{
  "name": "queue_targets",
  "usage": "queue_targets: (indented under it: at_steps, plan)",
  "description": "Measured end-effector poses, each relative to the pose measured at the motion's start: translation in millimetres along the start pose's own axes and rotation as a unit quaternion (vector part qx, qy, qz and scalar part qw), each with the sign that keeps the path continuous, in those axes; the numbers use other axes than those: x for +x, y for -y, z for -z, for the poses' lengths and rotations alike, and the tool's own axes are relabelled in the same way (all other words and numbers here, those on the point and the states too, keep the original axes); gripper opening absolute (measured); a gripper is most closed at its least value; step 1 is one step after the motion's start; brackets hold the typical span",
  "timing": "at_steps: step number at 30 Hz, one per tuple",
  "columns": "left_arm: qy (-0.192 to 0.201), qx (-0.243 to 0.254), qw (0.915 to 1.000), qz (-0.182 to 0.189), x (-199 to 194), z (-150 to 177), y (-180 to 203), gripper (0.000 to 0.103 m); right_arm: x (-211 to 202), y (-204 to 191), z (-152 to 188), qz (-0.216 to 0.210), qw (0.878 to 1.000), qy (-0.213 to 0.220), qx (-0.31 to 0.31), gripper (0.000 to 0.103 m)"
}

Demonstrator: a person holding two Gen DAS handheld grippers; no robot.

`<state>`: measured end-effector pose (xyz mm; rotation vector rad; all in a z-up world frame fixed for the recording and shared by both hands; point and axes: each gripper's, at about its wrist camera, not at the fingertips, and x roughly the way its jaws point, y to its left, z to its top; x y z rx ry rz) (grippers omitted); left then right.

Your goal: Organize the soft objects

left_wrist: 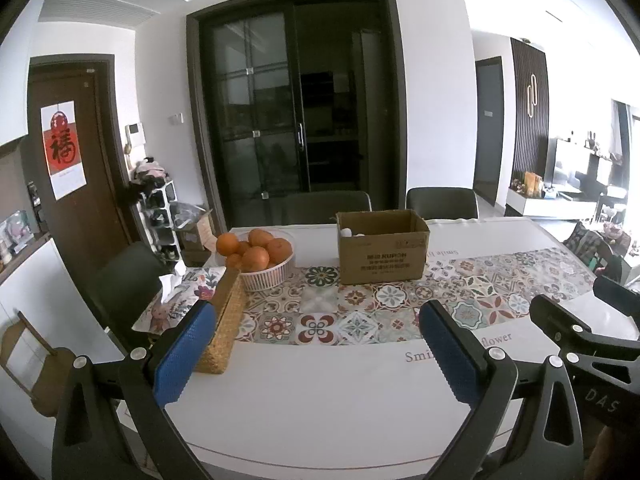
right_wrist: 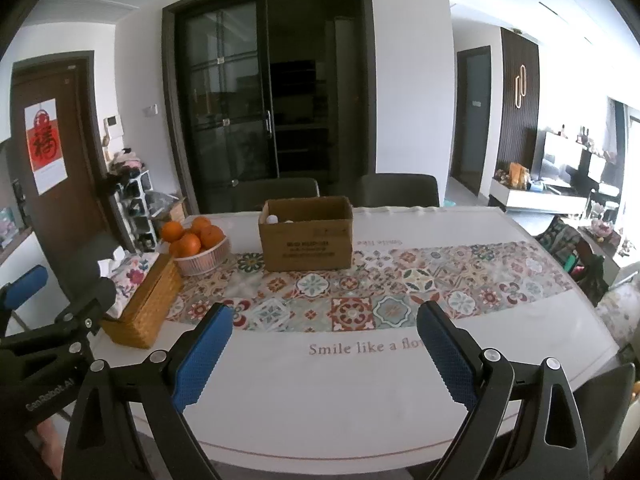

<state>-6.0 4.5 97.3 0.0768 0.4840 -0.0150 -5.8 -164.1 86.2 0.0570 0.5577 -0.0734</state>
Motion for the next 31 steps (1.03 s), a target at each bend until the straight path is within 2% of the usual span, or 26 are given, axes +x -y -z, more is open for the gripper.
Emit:
queue_targets:
  at_steps: [31]
  plan:
    - [0.01, 0.006, 0.9999, 0.006, -3.6, -4.5, 5.8, 0.103, -6.0, 4.3, -2.6, 0.012, 1.0, 0.011, 0.002, 0.095]
